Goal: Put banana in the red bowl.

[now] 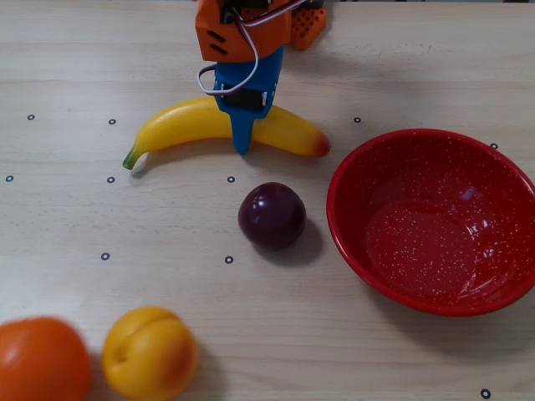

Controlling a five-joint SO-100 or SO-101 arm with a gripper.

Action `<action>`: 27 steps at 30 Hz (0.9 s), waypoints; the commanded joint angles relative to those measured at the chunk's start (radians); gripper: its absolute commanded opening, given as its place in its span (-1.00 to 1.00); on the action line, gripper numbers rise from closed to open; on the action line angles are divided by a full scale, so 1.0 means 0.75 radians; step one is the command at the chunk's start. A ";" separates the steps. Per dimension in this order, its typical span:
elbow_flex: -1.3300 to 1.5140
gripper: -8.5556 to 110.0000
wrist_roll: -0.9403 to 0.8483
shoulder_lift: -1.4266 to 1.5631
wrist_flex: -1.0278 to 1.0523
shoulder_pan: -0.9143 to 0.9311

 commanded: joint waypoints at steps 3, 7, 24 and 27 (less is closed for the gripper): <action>-0.006 -0.86 0.010 0.033 -0.020 0.053; -0.031 -0.86 0.000 0.072 0.002 0.067; -0.141 -0.86 -0.065 0.380 0.143 0.072; -0.178 -0.86 -0.080 0.446 0.176 0.061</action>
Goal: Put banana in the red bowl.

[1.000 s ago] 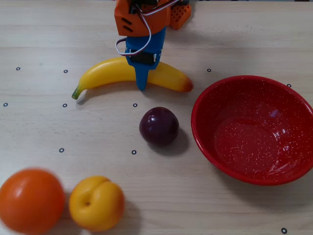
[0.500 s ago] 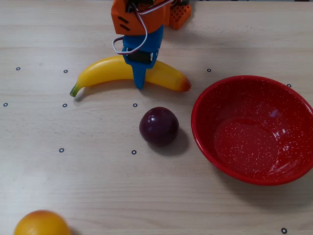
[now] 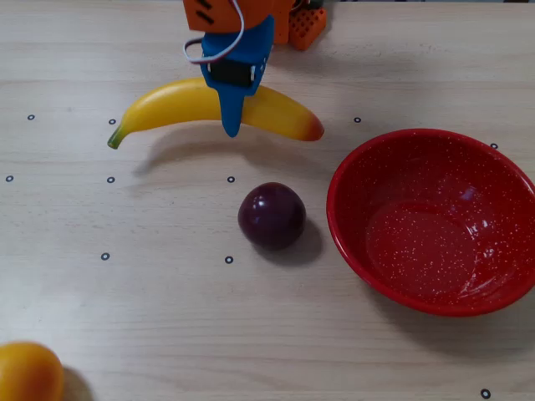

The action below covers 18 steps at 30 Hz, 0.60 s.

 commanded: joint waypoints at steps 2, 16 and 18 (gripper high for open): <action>-0.196 -0.86 -0.049 0.192 0.063 -0.016; -0.595 -0.86 0.004 0.344 0.153 -0.340; -0.657 -0.86 0.020 0.346 0.157 -0.401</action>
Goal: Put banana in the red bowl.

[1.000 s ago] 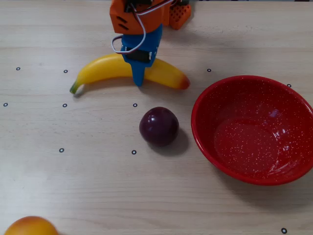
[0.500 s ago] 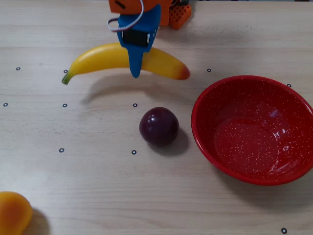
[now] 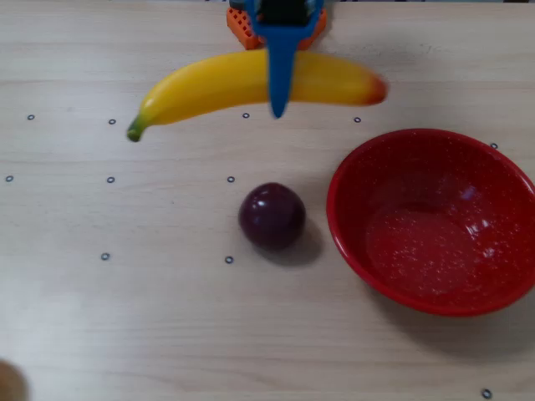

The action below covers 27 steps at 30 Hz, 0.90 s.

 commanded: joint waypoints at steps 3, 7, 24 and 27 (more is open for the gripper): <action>-0.292 -0.86 0.057 0.121 0.020 -0.115; -0.401 -0.86 0.078 0.094 0.045 -0.207; -0.657 -0.86 0.170 -0.162 0.155 -0.571; -0.679 -0.86 0.162 -0.237 0.123 -0.597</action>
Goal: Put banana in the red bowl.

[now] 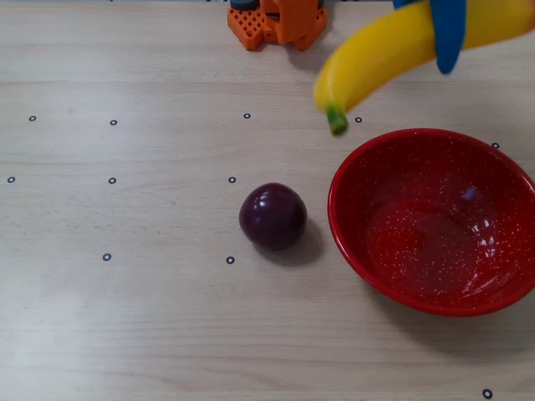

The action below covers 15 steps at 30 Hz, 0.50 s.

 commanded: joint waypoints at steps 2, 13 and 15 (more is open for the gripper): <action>-0.186 -0.86 -0.004 -0.022 -0.045 -0.035; -0.190 -0.86 -0.176 -0.311 -0.323 -0.049; -0.184 -0.86 -0.223 -0.354 -0.376 -0.045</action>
